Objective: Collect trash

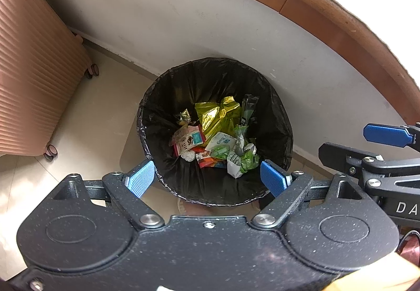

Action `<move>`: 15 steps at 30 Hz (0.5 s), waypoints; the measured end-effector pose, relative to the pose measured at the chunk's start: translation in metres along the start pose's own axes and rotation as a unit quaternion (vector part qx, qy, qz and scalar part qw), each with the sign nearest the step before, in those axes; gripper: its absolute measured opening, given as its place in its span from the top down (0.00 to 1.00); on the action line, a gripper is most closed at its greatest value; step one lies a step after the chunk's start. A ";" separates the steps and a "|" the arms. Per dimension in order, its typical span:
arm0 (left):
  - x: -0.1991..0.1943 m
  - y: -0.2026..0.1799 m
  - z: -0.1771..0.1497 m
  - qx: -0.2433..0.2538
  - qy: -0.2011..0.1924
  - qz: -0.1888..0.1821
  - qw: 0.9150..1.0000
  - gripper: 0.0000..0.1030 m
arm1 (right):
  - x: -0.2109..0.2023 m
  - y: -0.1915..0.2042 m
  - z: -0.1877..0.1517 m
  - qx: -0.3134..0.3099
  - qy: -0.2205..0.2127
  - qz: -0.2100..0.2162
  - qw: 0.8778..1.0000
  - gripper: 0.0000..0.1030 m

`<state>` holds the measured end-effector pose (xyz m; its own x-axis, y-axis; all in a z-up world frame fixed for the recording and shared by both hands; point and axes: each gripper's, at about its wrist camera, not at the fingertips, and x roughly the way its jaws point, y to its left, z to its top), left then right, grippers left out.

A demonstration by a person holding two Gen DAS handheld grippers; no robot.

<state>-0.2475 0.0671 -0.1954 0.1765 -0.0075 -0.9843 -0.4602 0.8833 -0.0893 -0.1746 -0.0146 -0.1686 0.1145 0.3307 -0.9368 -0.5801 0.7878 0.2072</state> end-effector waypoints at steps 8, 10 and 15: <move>0.002 0.001 0.000 0.000 0.001 0.001 1.000 0.15 | 0.001 0.000 0.001 -0.001 0.003 -0.001 1.000 0.18; 0.002 0.001 0.000 0.000 0.001 0.001 1.000 0.15 | 0.001 0.001 0.002 -0.001 0.003 -0.002 1.000 0.18; 0.002 0.002 0.001 0.000 0.001 0.001 1.000 0.15 | 0.001 0.001 0.002 -0.002 0.004 -0.003 1.000 0.18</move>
<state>-0.2471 0.0689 -0.1972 0.1735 -0.0069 -0.9848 -0.4605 0.8834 -0.0873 -0.1734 -0.0121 -0.1682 0.1111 0.3224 -0.9401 -0.5823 0.7877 0.2013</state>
